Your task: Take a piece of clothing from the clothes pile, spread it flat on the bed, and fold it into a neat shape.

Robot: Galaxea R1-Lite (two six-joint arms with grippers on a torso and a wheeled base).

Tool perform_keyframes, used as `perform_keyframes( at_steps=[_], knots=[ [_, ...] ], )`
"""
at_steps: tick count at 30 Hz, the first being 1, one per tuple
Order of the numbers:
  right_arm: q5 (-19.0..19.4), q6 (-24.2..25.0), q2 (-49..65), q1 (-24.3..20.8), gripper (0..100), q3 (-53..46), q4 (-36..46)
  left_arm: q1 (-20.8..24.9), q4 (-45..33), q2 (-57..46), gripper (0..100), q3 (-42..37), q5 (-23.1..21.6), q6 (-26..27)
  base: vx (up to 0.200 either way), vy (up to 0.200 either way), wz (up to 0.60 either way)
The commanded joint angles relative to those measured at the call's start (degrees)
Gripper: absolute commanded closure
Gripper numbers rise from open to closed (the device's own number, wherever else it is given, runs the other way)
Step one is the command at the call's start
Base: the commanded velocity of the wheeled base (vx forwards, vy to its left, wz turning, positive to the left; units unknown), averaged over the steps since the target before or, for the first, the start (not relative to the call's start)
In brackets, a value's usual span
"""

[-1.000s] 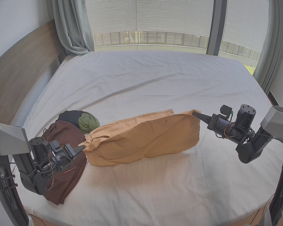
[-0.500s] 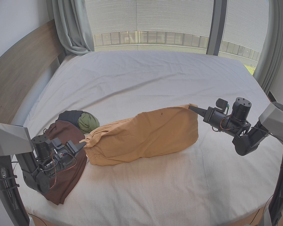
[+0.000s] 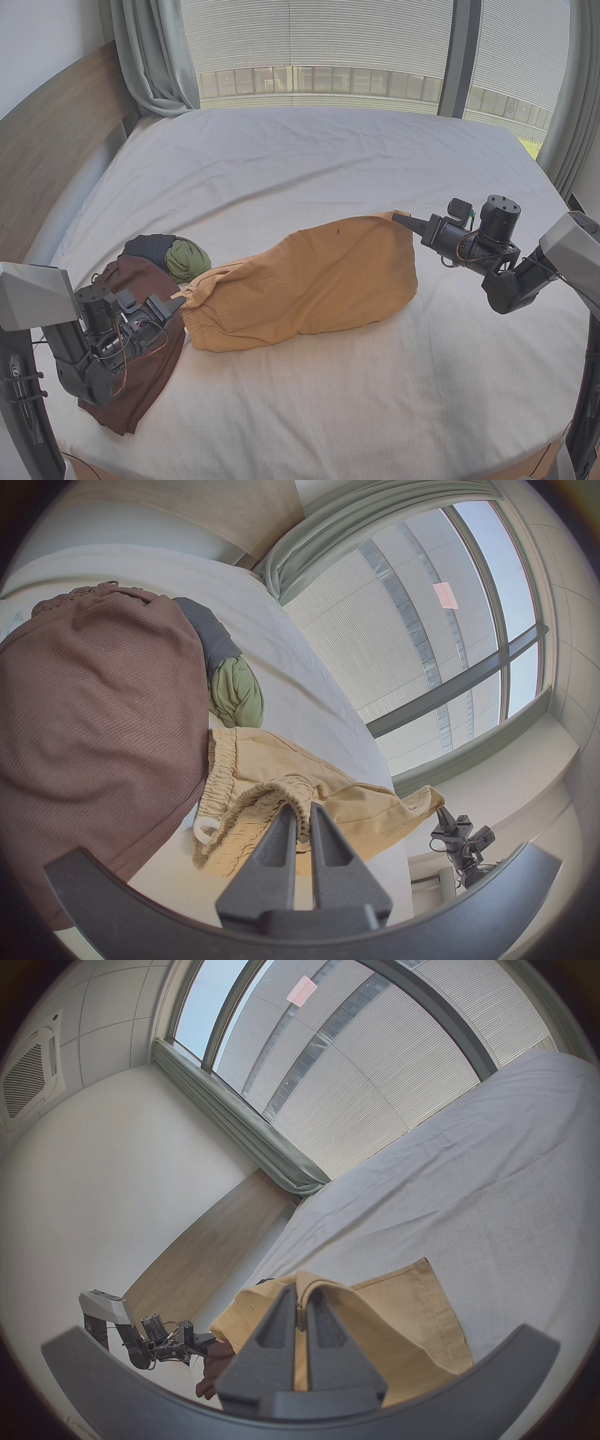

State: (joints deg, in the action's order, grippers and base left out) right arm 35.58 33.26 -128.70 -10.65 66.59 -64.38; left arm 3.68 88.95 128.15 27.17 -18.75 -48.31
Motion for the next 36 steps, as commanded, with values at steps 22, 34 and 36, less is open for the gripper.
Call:
perform_keyframes(
  at_steps=[22,34,36],
  knots=[
    [0.01,-0.12,-8.15,0.46,100,10.76,5.76,-0.52,0.17,3.25,100,4.47,2.75,-0.38,0.0,0.0,0.0],
    [-0.08,-0.12,-10.87,0.2,100,14.1,6.63,-2.01,0.17,5.09,100,5.87,2.75,-0.38,0.0,0.0,0.0],
    [-0.43,-0.12,-11.31,0.28,100,14.71,6.63,-2.1,0.17,5.27,100,5.96,2.75,-0.38,0.0,0.0,0.0]
  ],
)
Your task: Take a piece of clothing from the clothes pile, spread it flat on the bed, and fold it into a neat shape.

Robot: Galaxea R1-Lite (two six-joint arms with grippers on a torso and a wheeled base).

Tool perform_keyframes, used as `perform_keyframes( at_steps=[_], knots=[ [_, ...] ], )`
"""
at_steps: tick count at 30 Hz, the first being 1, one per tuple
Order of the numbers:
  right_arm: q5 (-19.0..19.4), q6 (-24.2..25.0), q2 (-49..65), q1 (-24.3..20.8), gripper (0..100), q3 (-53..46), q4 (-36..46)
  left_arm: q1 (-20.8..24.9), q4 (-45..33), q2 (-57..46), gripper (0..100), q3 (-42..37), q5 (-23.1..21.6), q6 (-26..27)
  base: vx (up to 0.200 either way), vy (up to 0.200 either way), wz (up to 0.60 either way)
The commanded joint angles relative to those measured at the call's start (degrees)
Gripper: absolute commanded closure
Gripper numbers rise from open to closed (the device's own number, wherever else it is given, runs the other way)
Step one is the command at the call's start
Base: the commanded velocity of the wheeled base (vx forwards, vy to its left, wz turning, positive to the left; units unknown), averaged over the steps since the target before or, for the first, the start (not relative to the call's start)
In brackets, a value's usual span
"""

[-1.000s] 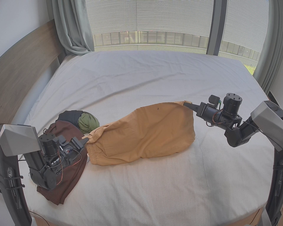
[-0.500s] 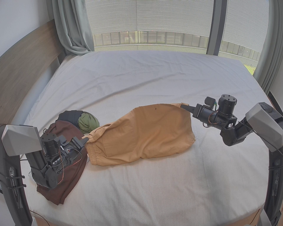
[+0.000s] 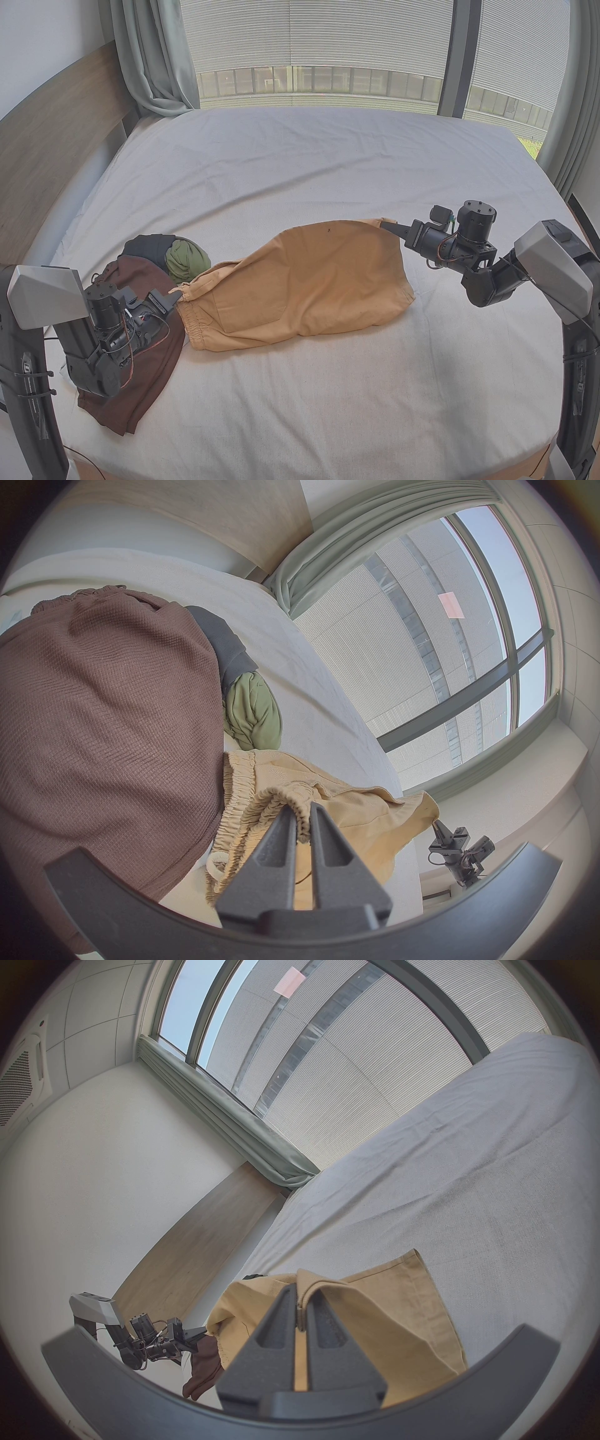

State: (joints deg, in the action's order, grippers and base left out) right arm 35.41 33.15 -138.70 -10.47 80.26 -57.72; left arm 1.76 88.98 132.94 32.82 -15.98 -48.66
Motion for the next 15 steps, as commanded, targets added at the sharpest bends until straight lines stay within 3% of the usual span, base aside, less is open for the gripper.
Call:
perform_keyframes(
  at_steps=[1,15],
  knots=[
    [-0.78,-0.01,-1.57,0.1,100,1.48,-0.02,-0.26,0.14,0.48,100,0.41,0.07,-0.03,0.0,0.0,0.0],
    [-1.66,-0.1,-2.98,-0.25,100,3.5,-0.02,-0.09,0.14,0.48,100,1.02,0.16,-0.73,0.0,0.0,0.0]
  ],
)
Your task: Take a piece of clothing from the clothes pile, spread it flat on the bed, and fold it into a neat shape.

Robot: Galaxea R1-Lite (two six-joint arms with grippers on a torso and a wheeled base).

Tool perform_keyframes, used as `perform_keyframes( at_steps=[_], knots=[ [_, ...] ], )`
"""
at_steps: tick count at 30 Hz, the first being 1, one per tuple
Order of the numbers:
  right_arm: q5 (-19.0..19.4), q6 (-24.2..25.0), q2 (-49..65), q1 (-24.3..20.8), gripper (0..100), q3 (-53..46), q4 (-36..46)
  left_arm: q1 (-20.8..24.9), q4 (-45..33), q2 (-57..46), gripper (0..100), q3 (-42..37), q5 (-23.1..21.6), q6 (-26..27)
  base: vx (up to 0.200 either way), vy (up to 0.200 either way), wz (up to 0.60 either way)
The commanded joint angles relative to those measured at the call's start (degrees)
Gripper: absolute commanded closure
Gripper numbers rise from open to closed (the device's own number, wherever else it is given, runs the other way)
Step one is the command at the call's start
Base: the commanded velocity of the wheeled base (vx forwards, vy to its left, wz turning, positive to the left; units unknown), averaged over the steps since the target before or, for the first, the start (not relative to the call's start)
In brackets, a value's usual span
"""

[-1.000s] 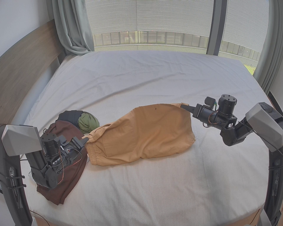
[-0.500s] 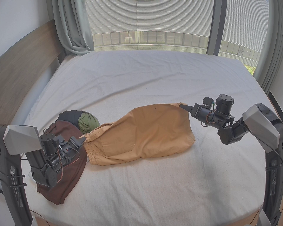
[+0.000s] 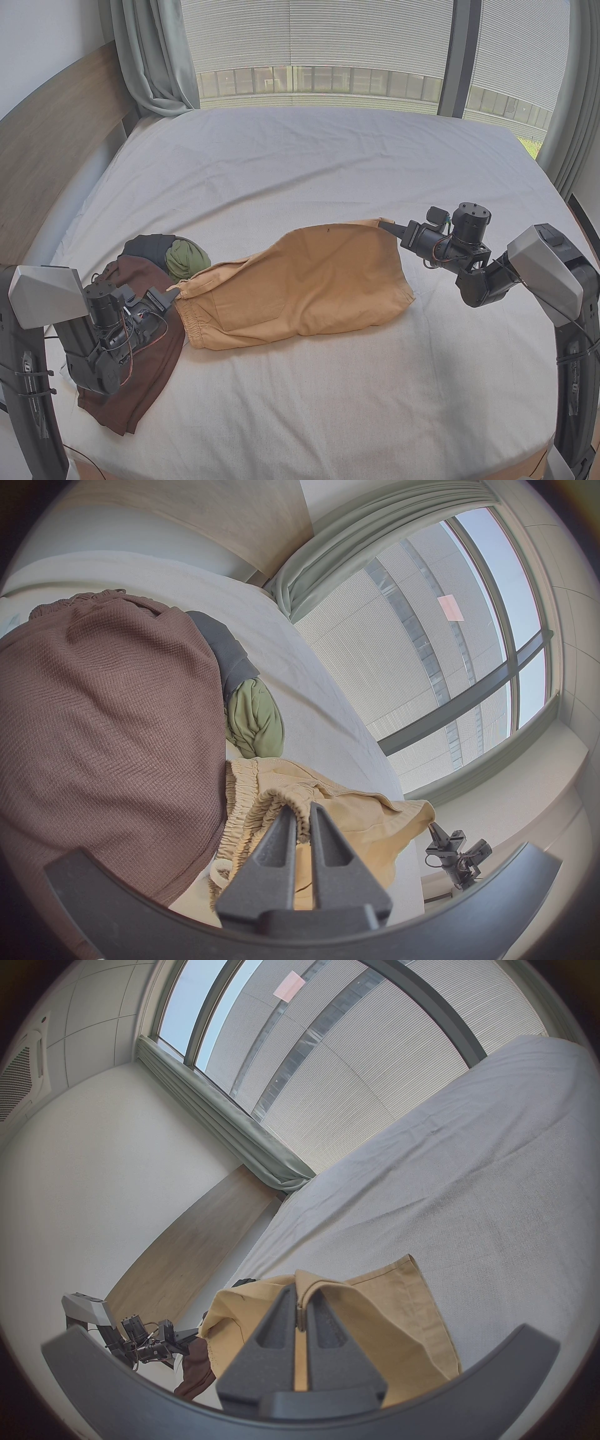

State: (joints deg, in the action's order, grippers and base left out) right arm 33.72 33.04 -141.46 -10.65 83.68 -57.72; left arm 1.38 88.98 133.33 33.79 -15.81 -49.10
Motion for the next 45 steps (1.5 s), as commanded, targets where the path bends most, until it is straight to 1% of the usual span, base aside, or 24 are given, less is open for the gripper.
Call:
perform_keyframes(
  at_steps=[1,2,3,7,12,17,18,20,23,25,27,28,29,30,33,35,38,39,40,41,45],
  knots=[
    [0.03,-0.08,-0.22,-0.07,100,0.08,-0.02,0.29,0.14,0.0,100,0.05,-0.01,-0.91,0.0,0.0,0.0],
    [0.03,-0.08,-0.22,-0.07,0,0.08,-0.02,0.29,0.14,0.0,100,0.05,-0.01,-1.08,0.0,0.0,0.0],
    [0.03,-0.17,-0.22,-0.16,0,0.08,-0.02,0.29,0.14,-0.09,0,0.05,-0.01,-1.35,0.0,0.0,0.0],
    [-0.14,-0.34,-0.48,-0.24,0,0.87,-0.81,0.2,0.14,0.53,0,0.84,-0.01,-1.43,0.0,0.0,0.0],
    [-1.38,-0.34,0.13,-0.24,0,0.08,-1.25,-0.06,0.14,1.58,0,2.51,2.01,-1.52,0.0,0.0,0.0],
    [-1.29,-0.43,5.67,-0.24,0,-7.56,-4.15,0.56,0.32,-1.23,0,1.98,1.92,-4.42,0.0,0.0,0.0],
    [-1.29,-0.43,5.67,-0.24,0,-7.56,-4.15,0.56,0.32,-1.23,0,1.98,1.92,-4.42,0.0,0.0,0.0],
    [-1.2,-0.6,10.5,-0.33,0,-15.39,-5.65,1.79,0.32,-4.22,0,0.22,1.4,-5.48,0.0,0.0,0.0],
    [-1.2,-1.92,13.58,-0.77,0,-22.24,-8.9,2.67,0.23,-6.94,0,-1.45,0.25,-5.39,0.0,0.0,0.0],
    [-0.5,-3.59,15.51,-0.33,0,-27.34,-13.03,3.02,0.23,-8.44,0,-2.68,-0.54,-5.04,0.0,0.0,0.0],
    [0.29,-3.77,17.09,0.28,0,-32.44,-17.16,3.46,0.14,-10.46,0,-4.17,-1.68,-4.95,0.0,0.0,0.0],
    [0.29,-3.77,17.09,0.28,0,-32.44,-17.16,3.46,0.14,-10.46,0,-4.17,-1.68,-4.95,0.0,0.0,0.0],
    [0.82,-4.03,18.06,0.99,0,-37.71,-20.68,3.9,0.14,-12.22,0,-5.76,-3.52,-4.86,0.0,0.0,0.0],
    [0.73,-4.3,18.24,1.16,0,-40.43,-22.61,4.25,0.14,-13.09,0,-6.46,-4.23,-4.6,0.0,0.0,0.0],
    [0.91,-4.38,18.06,1.51,0,-45.62,-26.74,4.6,0.05,-14.24,0,-6.99,-4.32,-0.91,0.0,0.0,0.0],
    [0.82,-4.47,17.62,1.51,0,-46.76,-28.5,4.69,0.05,-14.24,0,-8.04,-4.32,4.37,0.0,0.0,0.0],
    [0.91,-4.65,17.8,1.43,0,-47.47,-28.5,4.69,0.05,-13.62,0,-9.62,-4.32,12.63,0.0,0.0,0.0],
    [0.91,-4.65,18.06,1.25,0,-48.17,-28.59,4.69,0.05,-13.62,0,-9.97,-4.32,14.65,0.0,0.0,0.0],
    [0.91,-4.65,18.15,1.07,0,-48.87,-28.76,4.69,0.05,-13.62,0,-10.41,-4.32,16.58,0.0,0.0,0.0],
    [0.91,-4.65,18.15,1.07,0,-48.87,-28.76,4.69,0.05,-13.62,0,-10.41,-4.32,16.58,0.0,0.0,0.0],
    [0.56,-5.09,17.45,1.07,0,-50.89,-28.85,4.6,0.14,-13.62,0,-12.26,-4.32,24.05,0.0,0.0,0.0]
  ],
)
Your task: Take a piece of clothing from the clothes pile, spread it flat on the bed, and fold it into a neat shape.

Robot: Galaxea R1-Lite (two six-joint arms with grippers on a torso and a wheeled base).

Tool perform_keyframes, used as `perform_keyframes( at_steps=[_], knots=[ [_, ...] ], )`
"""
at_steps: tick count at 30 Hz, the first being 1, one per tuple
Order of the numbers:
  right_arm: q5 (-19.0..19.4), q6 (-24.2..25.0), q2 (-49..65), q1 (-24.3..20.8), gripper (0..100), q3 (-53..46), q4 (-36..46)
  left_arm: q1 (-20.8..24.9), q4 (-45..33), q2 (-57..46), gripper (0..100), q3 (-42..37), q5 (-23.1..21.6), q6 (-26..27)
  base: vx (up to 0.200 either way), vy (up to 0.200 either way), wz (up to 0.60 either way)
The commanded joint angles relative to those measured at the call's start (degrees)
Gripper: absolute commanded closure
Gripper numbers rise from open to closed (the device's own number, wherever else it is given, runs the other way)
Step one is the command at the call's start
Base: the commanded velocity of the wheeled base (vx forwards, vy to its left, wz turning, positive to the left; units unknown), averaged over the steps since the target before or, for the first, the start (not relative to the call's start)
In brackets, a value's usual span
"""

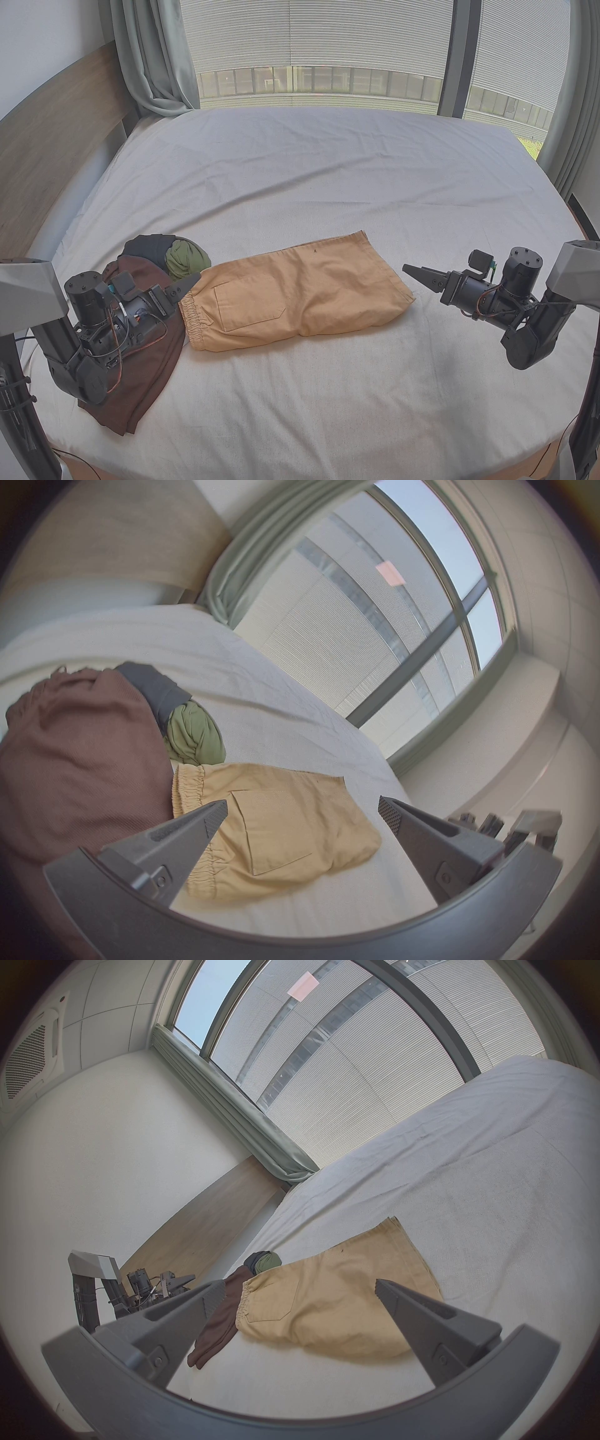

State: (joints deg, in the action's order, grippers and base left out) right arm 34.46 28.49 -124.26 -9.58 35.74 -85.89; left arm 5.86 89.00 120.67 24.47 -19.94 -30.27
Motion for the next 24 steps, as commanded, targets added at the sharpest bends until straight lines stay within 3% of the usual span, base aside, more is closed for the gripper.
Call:
perform_keyframes(
  at_steps=[1,6,18,24],
  knots=[
    [-0.19,-0.98,0.07,0.18,0,-3.14,-0.68,-0.15,0.12,-0.97,0,-3.37,-0.18,7.15,0.0,0.0,0.0],
    [-0.1,-1.07,-0.81,1.06,0,-3.84,-0.77,-0.41,0.12,-1.41,0,-5.57,-0.45,15.86,0.0,0.0,0.0],
    [-0.27,-1.07,-4.59,0.18,0,-4.72,-0.59,-0.06,0.12,-1.06,0,-8.03,-0.71,23.5,0.0,0.0,0.0],
    [-0.36,-0.8,-9.34,0.0,0,-4.54,-0.59,-0.06,0.12,-0.88,0,-8.38,-0.71,23.68,0.0,0.0,0.0]
  ],
)
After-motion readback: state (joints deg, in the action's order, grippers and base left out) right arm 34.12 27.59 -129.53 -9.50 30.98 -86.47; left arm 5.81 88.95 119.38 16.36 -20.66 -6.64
